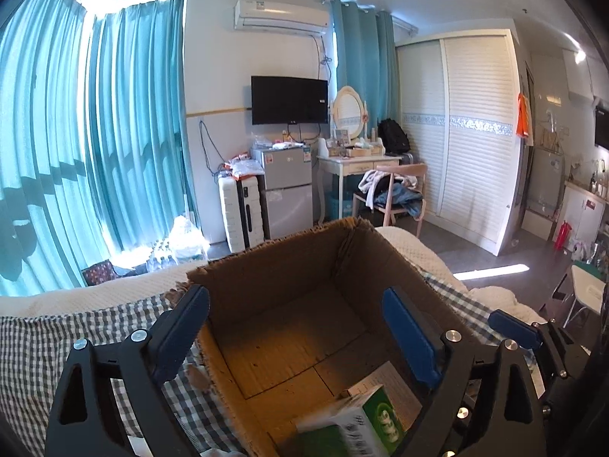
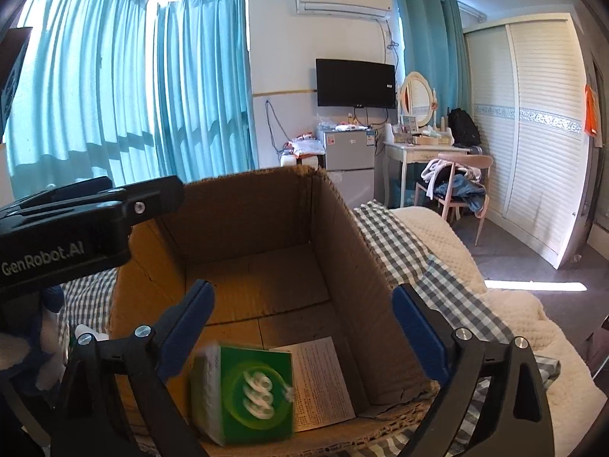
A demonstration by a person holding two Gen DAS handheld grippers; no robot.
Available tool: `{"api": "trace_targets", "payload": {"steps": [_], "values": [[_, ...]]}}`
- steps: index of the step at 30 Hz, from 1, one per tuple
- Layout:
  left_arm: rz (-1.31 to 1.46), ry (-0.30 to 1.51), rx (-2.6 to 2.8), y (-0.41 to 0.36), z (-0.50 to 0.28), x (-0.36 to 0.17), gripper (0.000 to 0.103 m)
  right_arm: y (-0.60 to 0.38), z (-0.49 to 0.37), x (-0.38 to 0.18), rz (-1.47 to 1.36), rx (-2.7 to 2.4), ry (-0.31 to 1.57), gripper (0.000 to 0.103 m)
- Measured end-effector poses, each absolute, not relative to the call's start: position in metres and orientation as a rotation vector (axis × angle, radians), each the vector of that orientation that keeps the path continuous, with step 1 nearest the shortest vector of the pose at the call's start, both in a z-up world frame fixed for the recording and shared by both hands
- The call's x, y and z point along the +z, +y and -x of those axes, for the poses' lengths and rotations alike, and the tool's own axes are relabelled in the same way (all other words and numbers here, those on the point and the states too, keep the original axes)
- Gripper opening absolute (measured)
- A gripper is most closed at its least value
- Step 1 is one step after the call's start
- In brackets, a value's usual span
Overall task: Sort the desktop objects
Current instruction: 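Open both grippers to drop the green box and leaflet into the cardboard box, then move both grippers back over the items on the bed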
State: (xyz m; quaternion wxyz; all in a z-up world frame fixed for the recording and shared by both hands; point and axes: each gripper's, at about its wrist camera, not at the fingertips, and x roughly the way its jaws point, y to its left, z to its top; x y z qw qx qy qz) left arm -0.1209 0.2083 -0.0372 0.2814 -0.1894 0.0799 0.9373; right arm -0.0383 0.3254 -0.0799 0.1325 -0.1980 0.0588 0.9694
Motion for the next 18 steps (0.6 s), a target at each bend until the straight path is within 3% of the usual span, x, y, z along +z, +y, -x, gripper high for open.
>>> {"api": "trace_targets", "payload": {"steps": [6,18], "values": [[0.449,0.178,2.555,0.184,0.104,-0.012,0.098,0.315,0.022,-0.056,0.48,2.805,0.166,0.103],[0.339,0.188,2.711,0.113,0.052,0.026,0.103,0.284,-0.014,-0.011,0.306,2.857,0.109,0.103]]}}
